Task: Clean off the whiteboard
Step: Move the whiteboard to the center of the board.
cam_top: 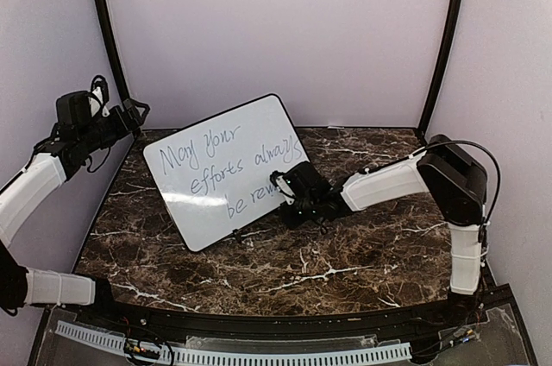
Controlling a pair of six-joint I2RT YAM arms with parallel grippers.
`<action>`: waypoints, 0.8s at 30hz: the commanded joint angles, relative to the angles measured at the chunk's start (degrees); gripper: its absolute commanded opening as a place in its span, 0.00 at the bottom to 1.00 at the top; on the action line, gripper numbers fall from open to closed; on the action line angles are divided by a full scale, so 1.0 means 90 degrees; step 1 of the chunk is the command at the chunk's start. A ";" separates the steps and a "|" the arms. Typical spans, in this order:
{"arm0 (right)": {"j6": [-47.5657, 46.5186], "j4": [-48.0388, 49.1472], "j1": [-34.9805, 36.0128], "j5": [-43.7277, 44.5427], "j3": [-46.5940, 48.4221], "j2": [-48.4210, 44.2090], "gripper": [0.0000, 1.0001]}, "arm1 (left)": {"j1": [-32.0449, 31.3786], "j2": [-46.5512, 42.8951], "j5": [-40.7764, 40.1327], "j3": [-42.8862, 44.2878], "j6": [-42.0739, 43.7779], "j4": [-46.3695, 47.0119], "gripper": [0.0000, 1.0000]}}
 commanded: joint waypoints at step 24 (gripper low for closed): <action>-0.1017 -0.0406 0.0086 -0.0249 -0.0872 -0.1002 0.08 | -0.0281 0.1917 0.4089 0.1465 0.0192 -0.0144 0.97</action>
